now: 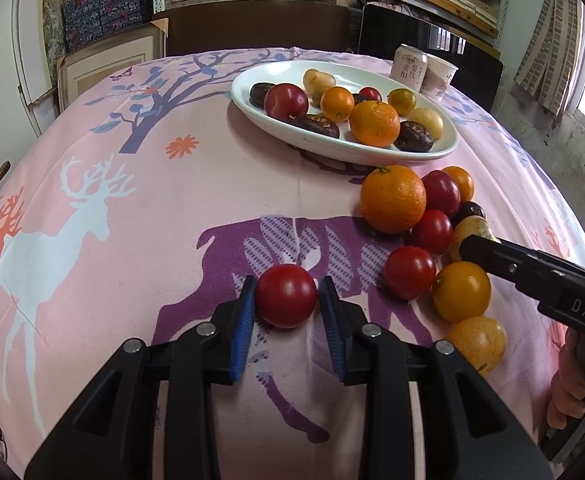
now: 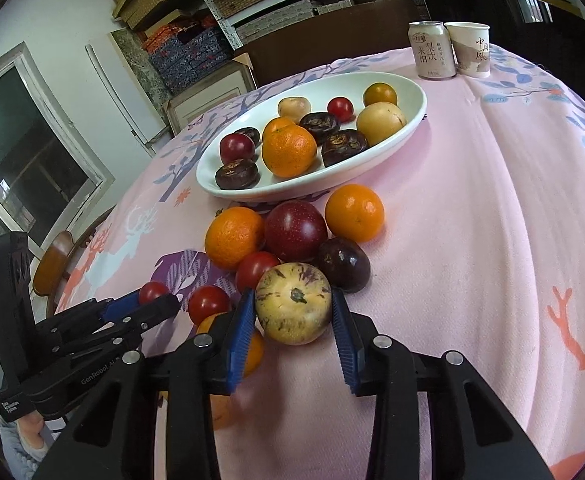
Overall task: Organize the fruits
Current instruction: 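Grasp a red tomato with the left tool while the right tool grasps a striped pepino, then carry tomato and pepino over the white plate and open both tools to release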
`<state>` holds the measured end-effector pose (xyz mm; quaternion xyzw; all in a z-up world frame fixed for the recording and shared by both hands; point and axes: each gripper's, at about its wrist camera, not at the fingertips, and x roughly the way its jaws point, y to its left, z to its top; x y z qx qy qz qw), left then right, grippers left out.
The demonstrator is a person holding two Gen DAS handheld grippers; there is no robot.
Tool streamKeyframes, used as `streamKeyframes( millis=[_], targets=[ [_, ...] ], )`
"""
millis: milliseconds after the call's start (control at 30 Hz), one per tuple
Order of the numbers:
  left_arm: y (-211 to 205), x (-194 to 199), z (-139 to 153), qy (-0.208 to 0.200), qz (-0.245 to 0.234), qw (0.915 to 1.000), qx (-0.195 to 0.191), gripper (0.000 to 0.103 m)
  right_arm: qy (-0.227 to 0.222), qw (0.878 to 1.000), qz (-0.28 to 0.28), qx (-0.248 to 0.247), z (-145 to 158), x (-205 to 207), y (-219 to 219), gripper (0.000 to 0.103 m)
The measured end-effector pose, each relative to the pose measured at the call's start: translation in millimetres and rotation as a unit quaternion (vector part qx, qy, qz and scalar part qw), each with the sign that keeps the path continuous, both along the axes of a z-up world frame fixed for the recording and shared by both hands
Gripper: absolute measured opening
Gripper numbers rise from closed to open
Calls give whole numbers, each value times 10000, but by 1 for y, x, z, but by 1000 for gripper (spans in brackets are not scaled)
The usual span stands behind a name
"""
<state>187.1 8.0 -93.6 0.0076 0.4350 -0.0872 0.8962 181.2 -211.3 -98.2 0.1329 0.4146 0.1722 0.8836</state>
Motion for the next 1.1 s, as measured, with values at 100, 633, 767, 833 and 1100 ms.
streamKeyframes(
  millis=[100, 633, 767, 833, 1100],
  targets=[
    [1, -1, 2, -43, -2, 10000, -78, 28, -282, 9994, -137, -128, 10, -9, -6, 39],
    [3, -7, 19, -434, 14, 9989, -174, 28, -436, 9956, -756, -354, 14, -12, -34, 39],
    [9, 3, 37, -554, 82, 9977, -381, 28, -462, 9954, -769, -341, 15, -11, -34, 39],
    [10, 13, 46, -625, 127, 9972, -396, 28, -468, 9953, -780, -331, 15, -11, -35, 39],
    [-7, 74, 75, -705, 53, 9961, -523, 28, -765, 9937, -753, -337, 42, 0, -38, 38]
  ],
)
